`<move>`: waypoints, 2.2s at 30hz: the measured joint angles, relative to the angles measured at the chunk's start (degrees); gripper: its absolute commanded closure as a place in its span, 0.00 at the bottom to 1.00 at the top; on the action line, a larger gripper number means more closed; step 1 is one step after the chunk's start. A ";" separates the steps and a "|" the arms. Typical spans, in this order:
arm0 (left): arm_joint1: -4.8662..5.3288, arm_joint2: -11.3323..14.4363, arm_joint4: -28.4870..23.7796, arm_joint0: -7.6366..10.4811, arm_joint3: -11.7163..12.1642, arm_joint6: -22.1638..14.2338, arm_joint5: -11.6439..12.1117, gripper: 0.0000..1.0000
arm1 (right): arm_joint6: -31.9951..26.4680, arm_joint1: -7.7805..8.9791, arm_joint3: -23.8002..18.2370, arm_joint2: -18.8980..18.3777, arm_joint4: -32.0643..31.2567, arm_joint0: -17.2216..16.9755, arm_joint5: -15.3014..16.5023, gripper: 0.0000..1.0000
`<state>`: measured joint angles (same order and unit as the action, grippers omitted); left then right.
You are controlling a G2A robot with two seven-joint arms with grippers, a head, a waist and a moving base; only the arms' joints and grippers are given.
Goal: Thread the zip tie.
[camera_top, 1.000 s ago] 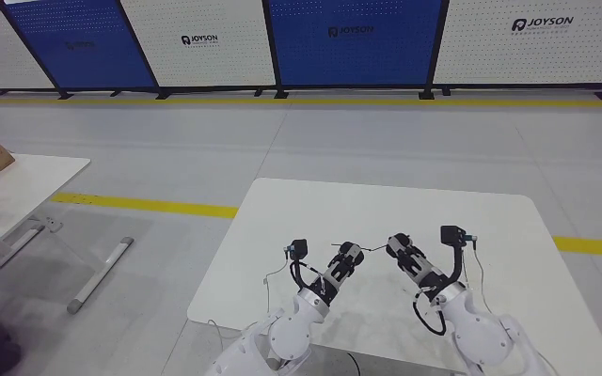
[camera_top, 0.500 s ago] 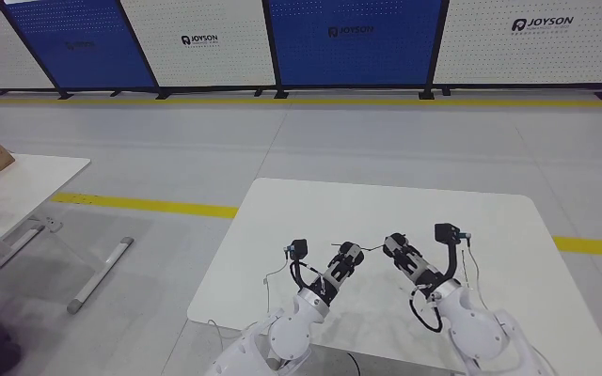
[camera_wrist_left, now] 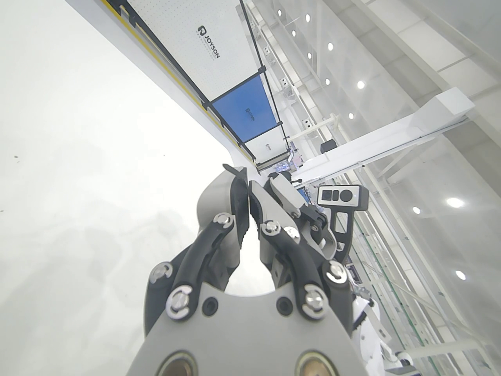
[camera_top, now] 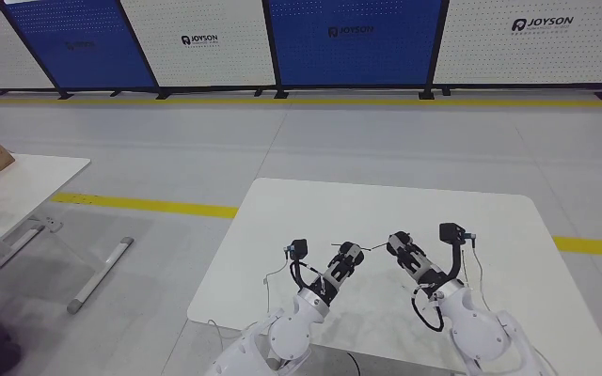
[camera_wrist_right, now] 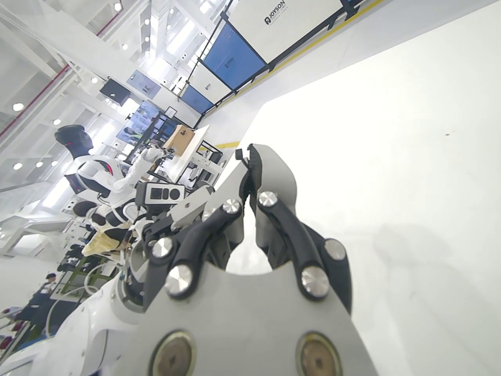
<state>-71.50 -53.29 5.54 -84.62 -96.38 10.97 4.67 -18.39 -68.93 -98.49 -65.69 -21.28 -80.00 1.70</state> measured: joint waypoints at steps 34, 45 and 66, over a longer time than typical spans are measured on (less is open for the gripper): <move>0.00 0.00 0.00 0.00 0.00 0.00 0.00 1.00 | 0.28 -0.70 -0.21 0.34 -0.49 -0.39 0.10 1.00; 0.00 0.00 0.00 0.00 0.00 0.00 0.00 1.00 | 1.81 -0.80 -0.78 -0.96 3.20 -1.21 1.71 1.00; 0.16 -0.33 1.83 0.01 0.30 -2.37 0.42 1.00 | 1.81 -0.80 -0.78 -0.96 3.21 -1.21 1.71 1.00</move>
<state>-71.35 -53.62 7.37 -84.61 -96.08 8.60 5.09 -16.58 -69.73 -99.27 -66.65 -18.07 -81.21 3.41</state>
